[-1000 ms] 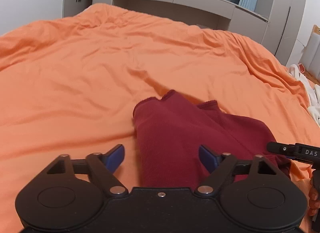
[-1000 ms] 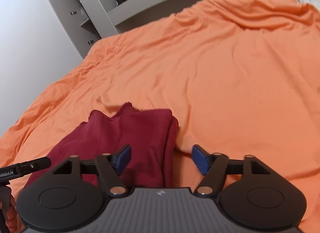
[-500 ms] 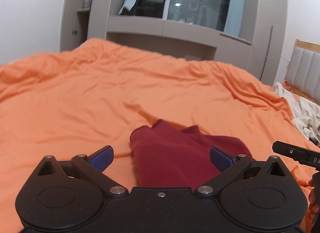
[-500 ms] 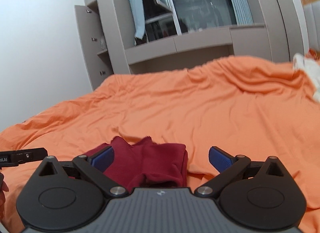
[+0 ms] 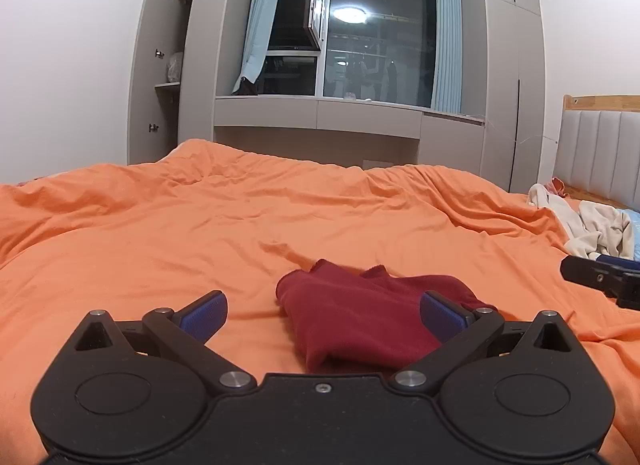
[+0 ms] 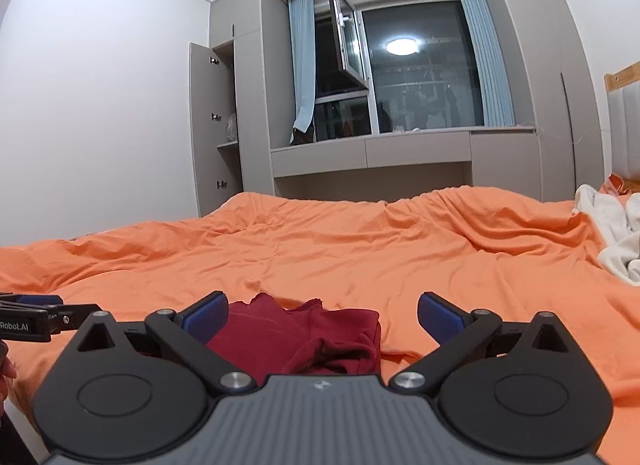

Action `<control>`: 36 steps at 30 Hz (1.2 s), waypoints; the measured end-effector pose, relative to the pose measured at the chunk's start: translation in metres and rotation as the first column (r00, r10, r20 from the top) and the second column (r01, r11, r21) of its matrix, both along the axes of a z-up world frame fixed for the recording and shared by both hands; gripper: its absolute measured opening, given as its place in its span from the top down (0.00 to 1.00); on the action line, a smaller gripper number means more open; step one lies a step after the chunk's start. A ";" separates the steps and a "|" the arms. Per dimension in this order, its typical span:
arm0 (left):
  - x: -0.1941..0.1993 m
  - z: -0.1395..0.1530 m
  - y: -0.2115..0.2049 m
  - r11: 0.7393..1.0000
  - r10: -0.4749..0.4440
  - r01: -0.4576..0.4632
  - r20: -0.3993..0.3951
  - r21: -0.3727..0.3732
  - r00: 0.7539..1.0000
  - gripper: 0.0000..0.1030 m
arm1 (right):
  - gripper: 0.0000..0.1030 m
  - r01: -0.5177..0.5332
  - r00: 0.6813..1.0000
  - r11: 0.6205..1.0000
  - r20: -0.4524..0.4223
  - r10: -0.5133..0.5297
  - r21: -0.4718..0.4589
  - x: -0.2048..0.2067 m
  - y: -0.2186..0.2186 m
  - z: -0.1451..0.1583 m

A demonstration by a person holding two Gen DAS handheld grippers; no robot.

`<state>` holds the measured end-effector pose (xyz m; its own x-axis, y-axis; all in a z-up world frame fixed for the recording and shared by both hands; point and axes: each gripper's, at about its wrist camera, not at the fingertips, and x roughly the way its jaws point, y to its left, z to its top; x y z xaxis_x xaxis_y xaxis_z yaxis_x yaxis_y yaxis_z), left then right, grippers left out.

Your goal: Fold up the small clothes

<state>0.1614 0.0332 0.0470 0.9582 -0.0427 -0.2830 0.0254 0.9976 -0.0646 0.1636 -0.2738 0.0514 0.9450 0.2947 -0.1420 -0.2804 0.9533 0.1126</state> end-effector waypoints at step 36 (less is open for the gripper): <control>-0.079 -0.047 -0.003 0.999 0.015 -0.017 -0.075 -0.027 0.997 0.01 | 0.00 0.089 0.996 0.994 -0.025 -0.091 -0.065 -0.083 -0.002 -0.034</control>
